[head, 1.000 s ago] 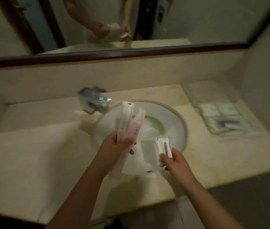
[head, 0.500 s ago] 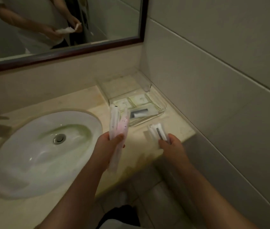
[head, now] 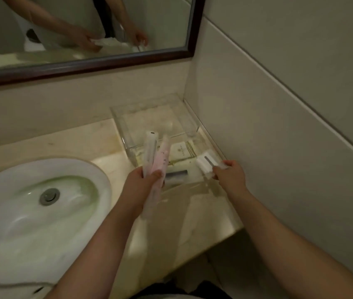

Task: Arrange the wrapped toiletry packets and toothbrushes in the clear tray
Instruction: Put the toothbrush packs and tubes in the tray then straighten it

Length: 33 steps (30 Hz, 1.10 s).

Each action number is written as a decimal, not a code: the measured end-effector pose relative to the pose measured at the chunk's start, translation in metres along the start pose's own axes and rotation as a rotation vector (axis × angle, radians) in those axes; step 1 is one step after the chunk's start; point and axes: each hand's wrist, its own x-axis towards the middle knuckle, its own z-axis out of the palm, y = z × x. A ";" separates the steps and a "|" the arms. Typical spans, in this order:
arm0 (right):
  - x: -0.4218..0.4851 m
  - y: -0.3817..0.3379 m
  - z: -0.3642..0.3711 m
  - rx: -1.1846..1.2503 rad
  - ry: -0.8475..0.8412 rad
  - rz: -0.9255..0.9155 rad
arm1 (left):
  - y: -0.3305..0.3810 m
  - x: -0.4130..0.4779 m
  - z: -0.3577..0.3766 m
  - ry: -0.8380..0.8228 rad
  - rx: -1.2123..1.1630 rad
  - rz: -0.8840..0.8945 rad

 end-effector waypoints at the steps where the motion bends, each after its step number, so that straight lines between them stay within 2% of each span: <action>1: 0.005 -0.001 0.003 -0.027 0.007 0.002 | 0.001 0.003 0.000 0.005 -0.012 -0.014; 6: 0.025 -0.008 0.004 -0.227 -0.048 -0.149 | -0.002 0.021 -0.008 0.051 -0.019 -0.096; 9: 0.038 -0.012 0.001 -0.230 -0.115 -0.115 | -0.001 0.025 -0.010 0.101 -0.074 -0.101; 12: 0.041 -0.012 -0.002 -0.489 -0.218 -0.072 | 0.000 0.024 -0.007 0.154 -0.101 -0.118; 14: 0.038 -0.013 -0.004 -0.723 -0.196 -0.115 | 0.001 0.022 -0.005 0.185 -0.114 -0.131; 16: 0.036 -0.018 -0.007 -0.858 -0.133 -0.182 | 0.000 0.022 -0.003 0.211 -0.109 -0.147; 19: 0.032 -0.023 -0.003 -0.732 -0.089 -0.296 | -0.001 0.021 -0.001 0.248 -0.119 -0.156; 21: 0.030 -0.023 0.007 -0.639 -0.134 -0.355 | -0.001 0.020 0.001 0.259 -0.139 -0.170; 23: 0.030 -0.020 0.016 -0.686 -0.225 -0.391 | 0.001 0.018 0.004 0.246 -0.166 -0.196; 26: 0.032 -0.025 0.021 -0.757 -0.241 -0.404 | 0.011 0.016 0.008 0.202 -0.225 -0.215; 29: 0.020 -0.042 0.026 -0.584 -0.248 -0.467 | 0.014 0.018 0.008 0.136 -0.249 -0.214; 30: 0.010 -0.050 0.032 -0.468 -0.308 -0.455 | 0.014 0.018 0.008 0.103 -0.249 -0.201; 33: -0.022 -0.074 0.052 -0.198 -0.629 -0.351 | 0.015 0.016 0.010 0.018 -0.244 -0.152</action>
